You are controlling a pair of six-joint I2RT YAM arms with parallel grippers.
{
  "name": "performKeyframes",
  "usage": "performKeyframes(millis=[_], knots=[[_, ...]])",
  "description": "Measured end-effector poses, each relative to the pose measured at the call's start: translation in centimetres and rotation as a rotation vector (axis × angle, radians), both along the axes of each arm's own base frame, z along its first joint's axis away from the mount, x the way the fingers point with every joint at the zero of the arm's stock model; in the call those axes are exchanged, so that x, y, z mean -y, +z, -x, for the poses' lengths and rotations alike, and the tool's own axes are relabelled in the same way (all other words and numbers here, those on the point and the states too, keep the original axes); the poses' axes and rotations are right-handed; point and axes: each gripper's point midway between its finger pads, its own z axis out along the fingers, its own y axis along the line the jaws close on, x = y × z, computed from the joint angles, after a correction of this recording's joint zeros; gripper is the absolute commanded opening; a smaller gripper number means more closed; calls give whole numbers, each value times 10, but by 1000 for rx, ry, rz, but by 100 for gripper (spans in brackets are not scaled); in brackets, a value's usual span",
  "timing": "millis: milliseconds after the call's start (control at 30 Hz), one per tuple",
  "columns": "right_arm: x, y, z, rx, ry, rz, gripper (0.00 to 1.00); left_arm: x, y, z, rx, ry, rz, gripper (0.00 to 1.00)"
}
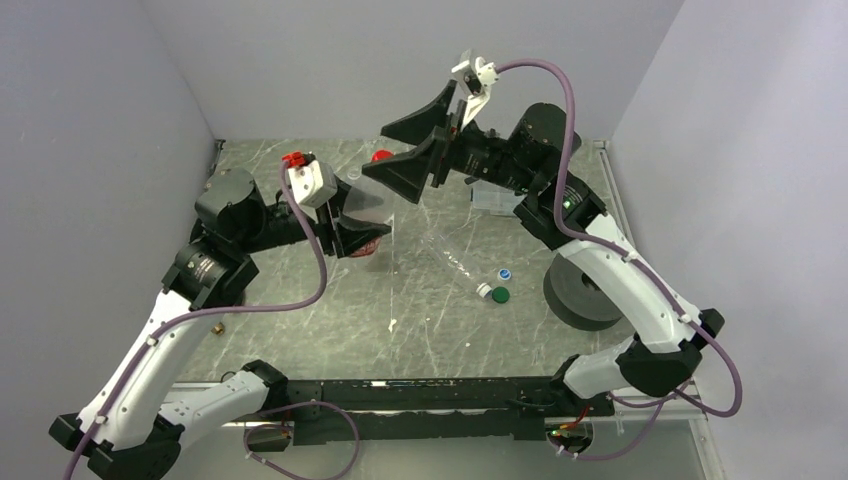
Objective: Unscrew the bottle caps
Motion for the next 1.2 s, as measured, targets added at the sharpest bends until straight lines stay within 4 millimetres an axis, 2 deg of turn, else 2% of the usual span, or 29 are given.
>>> performKeyframes(millis=[133, 300, 433, 667, 933, 967, 1000, 1200], knots=[[10, 2, -19, -66, -176, 3, 100, -8, -5, -24, 47, 128, -28, 41], [13, 9, -35, -124, -317, 5, 100, -20, -12, -49, 90, 263, -75, 40], [10, -2, -47, -160, -367, 30, 100, -27, -18, -64, 101, 341, -105, 40], [-2, -30, -65, -218, -406, 90, 100, -30, -28, -72, 87, 378, -126, 40], [-3, -32, -64, -226, -398, 86, 100, -30, -31, -73, 82, 380, -129, 41], [-4, -32, -63, -227, -394, 88, 66, -30, -31, -73, 82, 382, -129, 41], [-4, -33, -62, -228, -387, 90, 36, -30, -31, -73, 82, 383, -129, 41], [-10, -36, -56, -230, -345, 101, 3, -31, -36, -75, 62, 394, -139, 44]])
